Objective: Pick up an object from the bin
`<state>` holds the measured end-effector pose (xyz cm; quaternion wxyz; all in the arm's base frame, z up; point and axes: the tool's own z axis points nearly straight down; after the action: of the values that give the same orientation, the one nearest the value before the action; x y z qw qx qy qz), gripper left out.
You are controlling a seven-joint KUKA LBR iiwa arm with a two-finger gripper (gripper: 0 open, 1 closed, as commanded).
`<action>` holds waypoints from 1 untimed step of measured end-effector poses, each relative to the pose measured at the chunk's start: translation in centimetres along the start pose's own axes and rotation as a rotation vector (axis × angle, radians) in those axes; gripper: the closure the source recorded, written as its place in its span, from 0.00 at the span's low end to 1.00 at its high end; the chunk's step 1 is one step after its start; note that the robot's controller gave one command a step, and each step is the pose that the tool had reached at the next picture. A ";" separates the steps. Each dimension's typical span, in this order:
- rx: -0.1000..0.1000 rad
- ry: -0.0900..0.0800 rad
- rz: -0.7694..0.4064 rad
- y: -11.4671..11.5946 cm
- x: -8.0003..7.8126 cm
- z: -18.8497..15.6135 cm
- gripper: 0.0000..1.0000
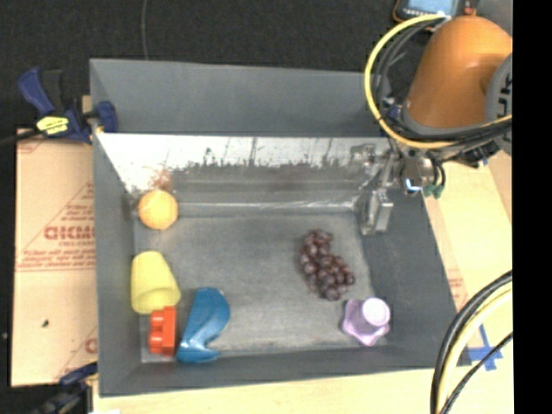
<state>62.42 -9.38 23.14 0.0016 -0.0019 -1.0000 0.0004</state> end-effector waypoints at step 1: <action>0.001 -0.008 -0.003 0.0 -0.2 -0.5 0.00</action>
Offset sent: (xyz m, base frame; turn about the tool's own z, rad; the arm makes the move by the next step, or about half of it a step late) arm -0.0650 -0.0047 -0.1614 0.1691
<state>62.57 -9.35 23.62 -0.0026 -0.0005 -1.0000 0.0012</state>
